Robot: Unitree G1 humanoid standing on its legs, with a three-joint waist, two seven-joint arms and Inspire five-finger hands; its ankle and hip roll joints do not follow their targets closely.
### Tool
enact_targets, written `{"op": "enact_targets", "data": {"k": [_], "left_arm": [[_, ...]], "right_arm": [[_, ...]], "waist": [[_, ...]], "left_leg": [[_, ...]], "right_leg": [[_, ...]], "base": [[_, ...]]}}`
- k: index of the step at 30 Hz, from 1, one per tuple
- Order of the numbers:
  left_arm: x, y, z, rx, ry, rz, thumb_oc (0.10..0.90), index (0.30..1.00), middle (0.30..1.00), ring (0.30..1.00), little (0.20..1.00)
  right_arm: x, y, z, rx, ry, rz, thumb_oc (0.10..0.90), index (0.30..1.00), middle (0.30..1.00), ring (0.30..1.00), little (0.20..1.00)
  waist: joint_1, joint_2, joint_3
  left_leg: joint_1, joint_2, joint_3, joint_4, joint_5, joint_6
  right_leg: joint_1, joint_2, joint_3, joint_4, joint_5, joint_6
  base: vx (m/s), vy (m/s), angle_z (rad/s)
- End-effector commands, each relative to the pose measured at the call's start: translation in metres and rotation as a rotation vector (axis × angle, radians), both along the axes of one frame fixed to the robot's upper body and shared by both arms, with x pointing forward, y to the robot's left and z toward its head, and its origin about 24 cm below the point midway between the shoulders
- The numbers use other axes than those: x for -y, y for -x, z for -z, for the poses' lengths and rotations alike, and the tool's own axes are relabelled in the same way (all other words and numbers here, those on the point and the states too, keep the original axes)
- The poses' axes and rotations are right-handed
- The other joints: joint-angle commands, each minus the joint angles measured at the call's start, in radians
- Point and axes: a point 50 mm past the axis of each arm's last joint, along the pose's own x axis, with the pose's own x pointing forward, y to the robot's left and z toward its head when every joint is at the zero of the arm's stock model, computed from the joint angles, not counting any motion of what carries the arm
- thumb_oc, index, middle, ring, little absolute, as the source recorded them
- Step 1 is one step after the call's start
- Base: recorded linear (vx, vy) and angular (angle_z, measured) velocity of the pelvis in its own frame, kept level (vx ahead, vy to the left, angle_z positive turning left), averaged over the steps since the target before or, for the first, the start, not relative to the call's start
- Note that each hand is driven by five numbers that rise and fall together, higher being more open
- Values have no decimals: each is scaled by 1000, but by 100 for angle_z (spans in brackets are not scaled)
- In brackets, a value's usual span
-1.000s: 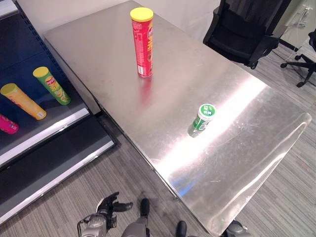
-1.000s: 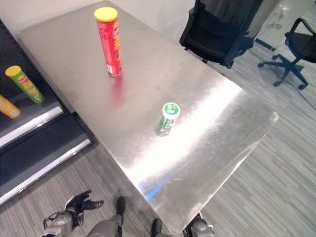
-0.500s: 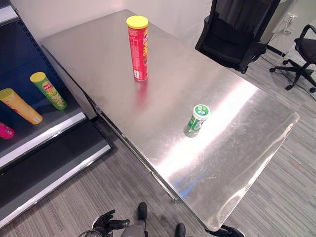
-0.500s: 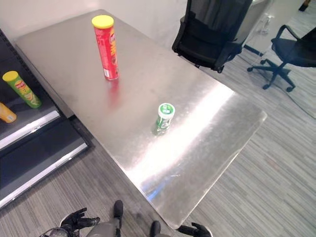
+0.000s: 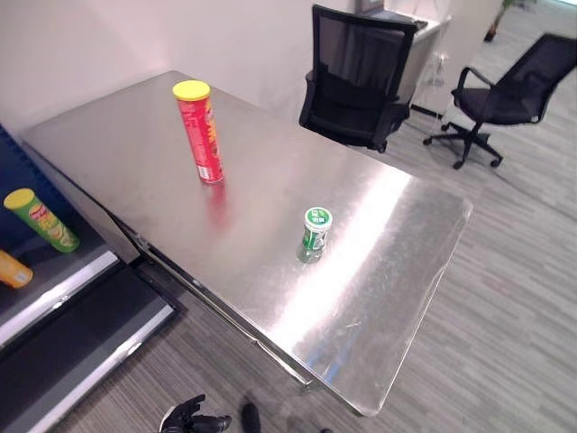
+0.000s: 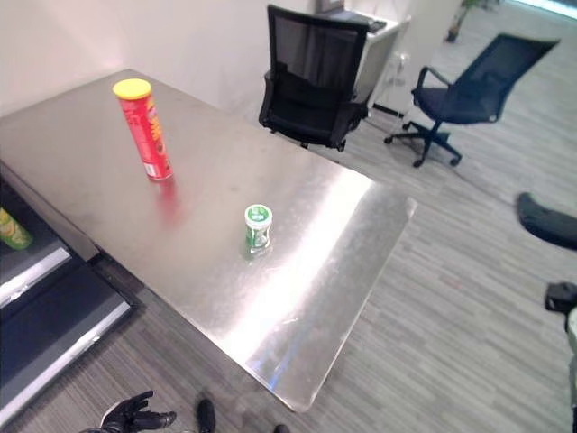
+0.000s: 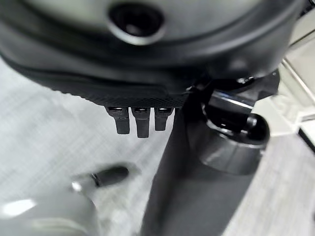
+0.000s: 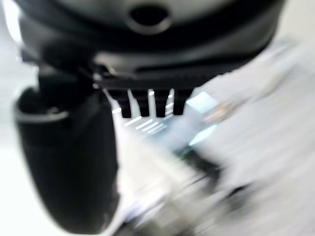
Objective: Put the goods on the table back onto the shelves and tidy them up.
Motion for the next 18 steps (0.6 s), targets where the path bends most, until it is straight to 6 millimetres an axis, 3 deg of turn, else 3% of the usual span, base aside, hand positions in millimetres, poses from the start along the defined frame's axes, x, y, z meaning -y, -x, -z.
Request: {"op": "enact_targets", "data": {"k": [1,5,7,11,14,18], "left_arm": [[-3,-13,-4,31,-11,88,800,900,900,900,900],[0,-3,-1,4,4,102,800,900,900,900,900],[1,2,1,-12,10,110,800,900,900,900,900],[0,4,1,-17,11,107,800,900,900,900,900],[2,2,1,-13,12,108,800,900,900,900,900],[1,1,1,-6,6,105,800,900,900,900,900]], "right_arm": [[-16,-9,-27,63,10,-215,800,900,900,900,900],[-37,-15,-24,9,-25,-387,800,900,900,900,900],[-49,-20,-13,-74,-45,-471,800,900,900,900,900],[-56,-24,2,-149,-66,-518,800,900,900,900,900],[-65,-32,26,-203,-142,-554,800,900,900,900,900],[-75,-37,39,-233,-157,-582,800,900,900,900,900]], "waist": [[47,27,1],[55,24,-1],[61,25,0],[64,28,1],[70,34,3],[79,40,2]], "left_leg": [[38,46,53,8,-90,-57],[43,52,62,8,-88,-63],[42,55,62,8,-85,-65],[42,57,60,8,-82,-67],[40,55,54,8,-79,-66],[39,50,45,8,-79,-64]], "right_leg": [[6,-26,-52,9,-18,73],[8,-25,-55,9,-14,73],[6,-23,-55,9,-13,72],[7,-24,-60,9,-13,71],[10,-24,-65,9,-16,69],[13,-25,-72,9,-19,68]], "base": [[13,-30,11],[-6,-33,16],[-23,-37,3],[0,0,0],[0,0,0],[0,0,0]]}}
